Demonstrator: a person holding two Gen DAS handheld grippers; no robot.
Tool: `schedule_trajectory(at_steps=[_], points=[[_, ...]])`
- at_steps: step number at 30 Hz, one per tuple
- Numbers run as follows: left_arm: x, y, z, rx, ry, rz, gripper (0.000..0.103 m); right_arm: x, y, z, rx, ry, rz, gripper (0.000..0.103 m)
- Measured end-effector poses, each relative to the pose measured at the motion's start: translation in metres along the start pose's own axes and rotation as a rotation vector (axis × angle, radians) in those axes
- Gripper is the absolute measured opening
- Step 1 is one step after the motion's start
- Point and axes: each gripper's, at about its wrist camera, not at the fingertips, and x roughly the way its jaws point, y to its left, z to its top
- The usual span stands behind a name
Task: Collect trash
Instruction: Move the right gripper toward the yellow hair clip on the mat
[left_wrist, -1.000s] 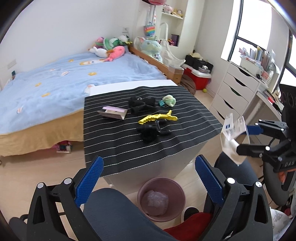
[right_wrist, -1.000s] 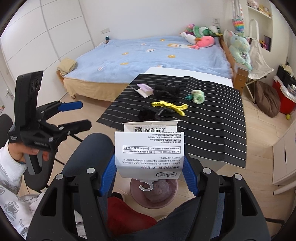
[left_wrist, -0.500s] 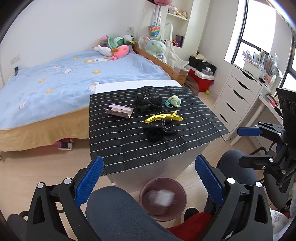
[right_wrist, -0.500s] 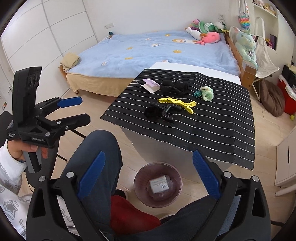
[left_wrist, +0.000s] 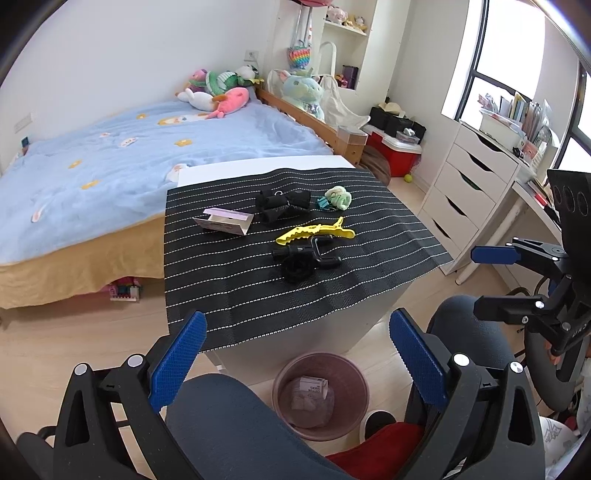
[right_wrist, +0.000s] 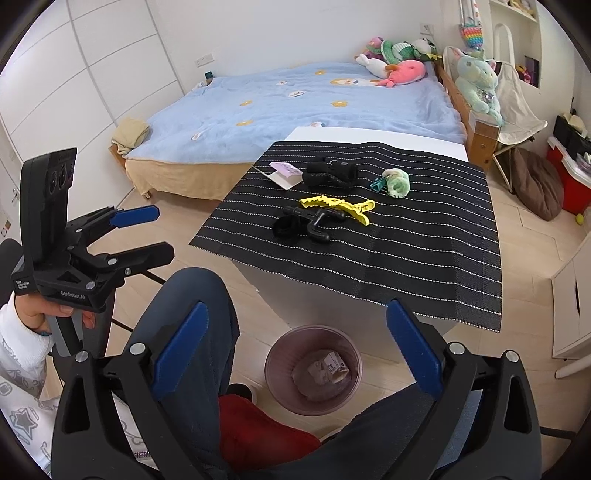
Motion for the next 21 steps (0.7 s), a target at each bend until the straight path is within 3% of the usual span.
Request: schedule_trajectory(at_steps=[5,12,21], points=[[0.003,0.001,0.004,-0.006,-0.002,-0.003,0.095,0.003,-0.006,0.006,-0.006,-0.016,-0.013,0.096],[0.013,0.0,0.01,0.001,0.001,-0.011,0.095,0.021,-0.007,0.026,-0.137,-0.012,-0.035,0.096],[0.022,0.005,0.026,0.016,-0.003,-0.004,0.095,0.052,-0.028,0.061,-0.168,0.046,-0.046,0.096]])
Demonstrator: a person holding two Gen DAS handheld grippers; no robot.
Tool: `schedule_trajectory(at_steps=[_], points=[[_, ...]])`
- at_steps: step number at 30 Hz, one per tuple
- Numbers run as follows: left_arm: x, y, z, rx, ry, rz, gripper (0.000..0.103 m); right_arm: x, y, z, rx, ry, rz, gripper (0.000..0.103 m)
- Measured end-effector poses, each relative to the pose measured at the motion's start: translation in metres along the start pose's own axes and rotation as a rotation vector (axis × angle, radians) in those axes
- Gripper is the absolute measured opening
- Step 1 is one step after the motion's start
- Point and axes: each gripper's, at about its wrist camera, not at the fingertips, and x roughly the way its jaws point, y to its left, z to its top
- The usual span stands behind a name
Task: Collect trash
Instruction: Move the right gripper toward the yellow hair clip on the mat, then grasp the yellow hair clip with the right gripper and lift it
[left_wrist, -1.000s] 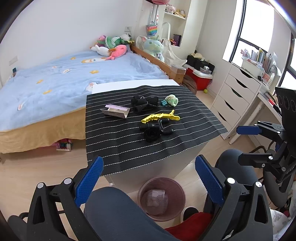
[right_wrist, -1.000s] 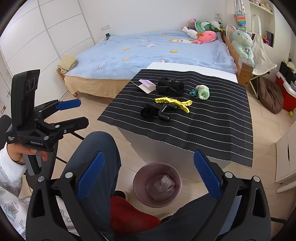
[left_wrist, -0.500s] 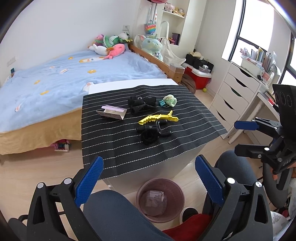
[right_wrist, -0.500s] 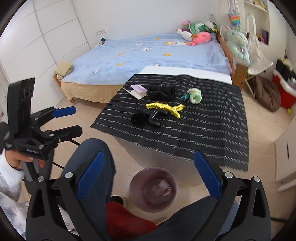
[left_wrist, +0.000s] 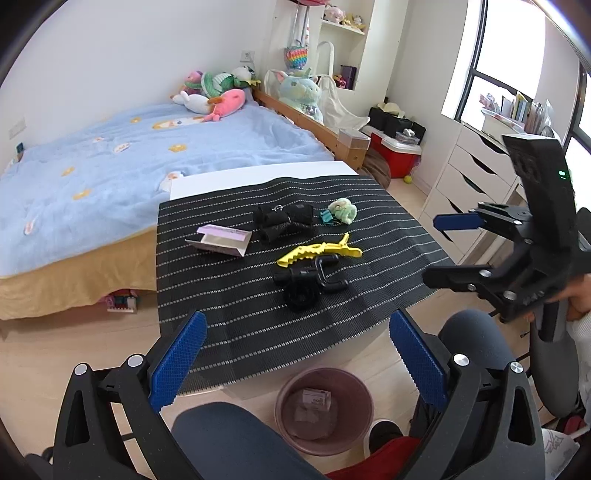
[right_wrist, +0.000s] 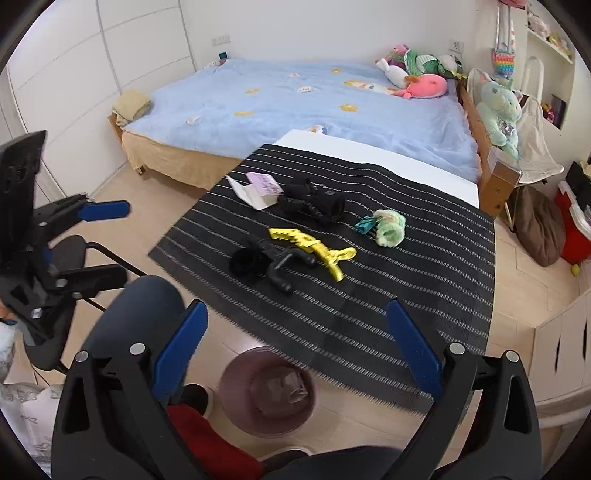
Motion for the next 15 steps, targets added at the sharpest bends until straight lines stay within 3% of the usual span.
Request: schedule_trajectory(at_steps=[11,12,14,15], points=[[0.011,0.01,0.002,-0.017,0.025,0.011,0.095,0.053,-0.028,0.02,-0.044,0.086,-0.018,0.095],[0.012,0.011,0.001,-0.02,0.029,0.013,0.095,0.057,-0.029,0.021,-0.045,0.089,-0.016,0.092],[0.015,0.014,0.001,-0.027,0.034,0.016,0.095,0.066,-0.032,0.021,-0.055,0.105,-0.016,0.075],[0.015,0.015,0.0,-0.03,0.036,0.017,0.095,0.07,-0.033,0.021,-0.065,0.114,-0.016,0.072]])
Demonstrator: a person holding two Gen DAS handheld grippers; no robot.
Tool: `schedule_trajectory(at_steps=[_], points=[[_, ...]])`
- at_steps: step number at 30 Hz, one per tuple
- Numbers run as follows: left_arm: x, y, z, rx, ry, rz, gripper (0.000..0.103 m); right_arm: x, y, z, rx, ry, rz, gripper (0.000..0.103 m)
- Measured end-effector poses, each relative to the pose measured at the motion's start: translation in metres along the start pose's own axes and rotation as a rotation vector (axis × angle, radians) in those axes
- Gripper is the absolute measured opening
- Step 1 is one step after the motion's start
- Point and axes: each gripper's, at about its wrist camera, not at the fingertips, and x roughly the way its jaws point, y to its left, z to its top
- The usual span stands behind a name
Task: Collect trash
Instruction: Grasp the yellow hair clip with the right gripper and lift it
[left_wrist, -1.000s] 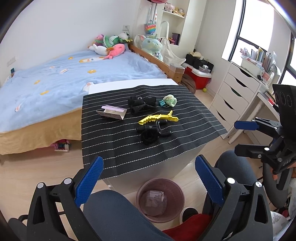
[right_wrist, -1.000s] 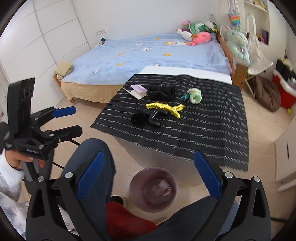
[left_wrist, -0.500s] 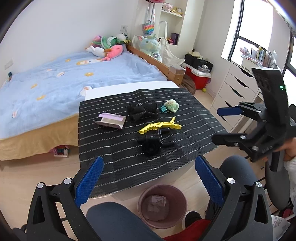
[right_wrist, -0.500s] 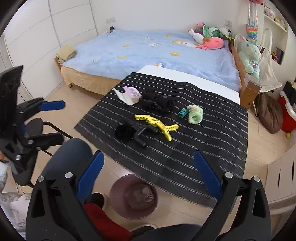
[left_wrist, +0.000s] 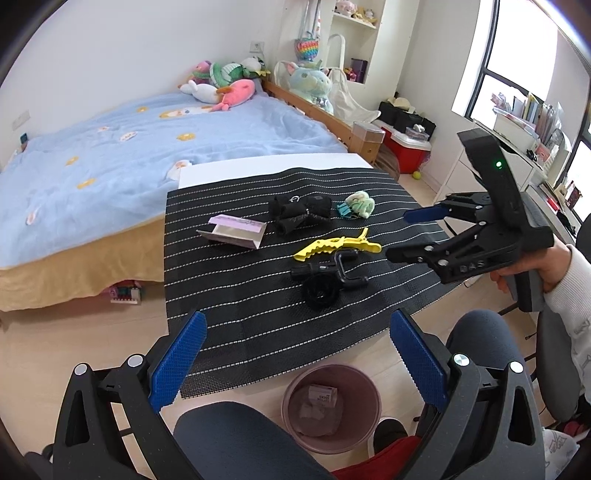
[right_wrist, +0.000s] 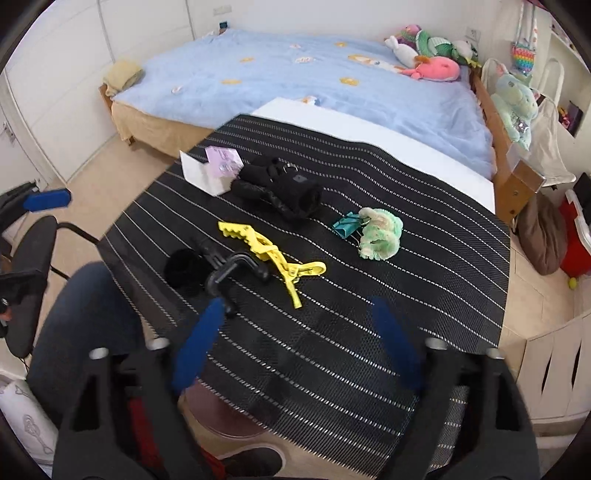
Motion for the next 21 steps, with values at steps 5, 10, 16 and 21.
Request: schedule_trajectory(at_steps=[5,10,16,21], points=[[0.003,0.007,0.0,-0.013,0.006,0.009,0.095,0.013,-0.003,0.001,-0.02,0.018,0.014,0.041],[0.006,0.011,-0.001,-0.022,0.016,0.013,0.095,0.023,0.0,0.001,-0.043,0.036,0.031,0.027],[0.01,0.013,0.0,-0.025,0.025,0.012,0.095,0.028,0.0,0.002,-0.049,0.036,0.04,0.015],[0.012,0.014,0.0,-0.03,0.028,0.012,0.095,0.029,0.0,0.003,-0.054,0.028,0.044,0.008]])
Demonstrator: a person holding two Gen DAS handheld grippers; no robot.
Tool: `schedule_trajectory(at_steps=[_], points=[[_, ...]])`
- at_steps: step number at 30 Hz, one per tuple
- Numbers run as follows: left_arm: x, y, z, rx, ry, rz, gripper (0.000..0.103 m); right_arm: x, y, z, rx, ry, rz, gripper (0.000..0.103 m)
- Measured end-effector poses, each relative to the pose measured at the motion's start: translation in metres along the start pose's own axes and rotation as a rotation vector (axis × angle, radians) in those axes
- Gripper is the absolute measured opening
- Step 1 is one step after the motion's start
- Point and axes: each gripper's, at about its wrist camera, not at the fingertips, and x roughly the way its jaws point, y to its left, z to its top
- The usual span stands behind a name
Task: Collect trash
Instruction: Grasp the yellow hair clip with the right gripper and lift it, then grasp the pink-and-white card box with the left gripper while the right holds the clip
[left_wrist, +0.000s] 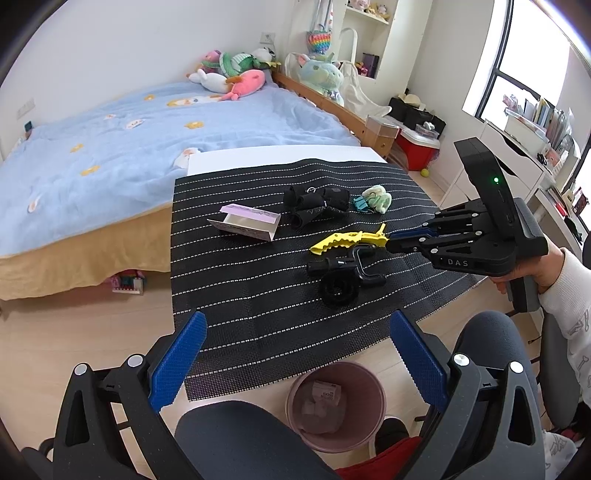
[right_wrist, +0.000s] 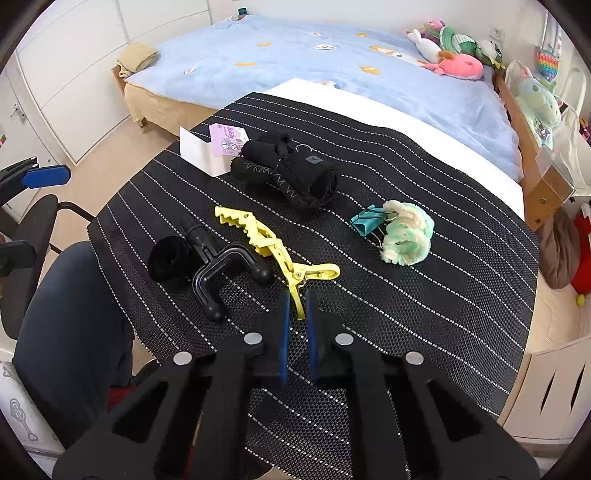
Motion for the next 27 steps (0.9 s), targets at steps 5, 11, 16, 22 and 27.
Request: schedule_trajectory(at_steps=[5,11,16,22,27], points=[[0.0,0.001,0.0,-0.002,0.0,0.001,0.095,-0.002,0.001,-0.001,-0.011,-0.015,0.001,0.003],[0.001,0.002,0.001,0.0,-0.002,0.002,0.095,-0.007,0.005,-0.003,-0.016,-0.033,0.01,0.003],[0.001,0.005,0.009,0.007,-0.013,0.007,0.095,-0.022,0.005,-0.004,0.006,-0.072,0.024,0.003],[0.006,0.008,0.024,0.024,-0.024,0.019,0.095,-0.044,0.002,-0.006,0.072,-0.124,0.041,0.003],[0.013,0.014,0.042,0.049,-0.03,0.028,0.095,-0.059,-0.003,-0.007,0.118,-0.154,0.041,0.003]])
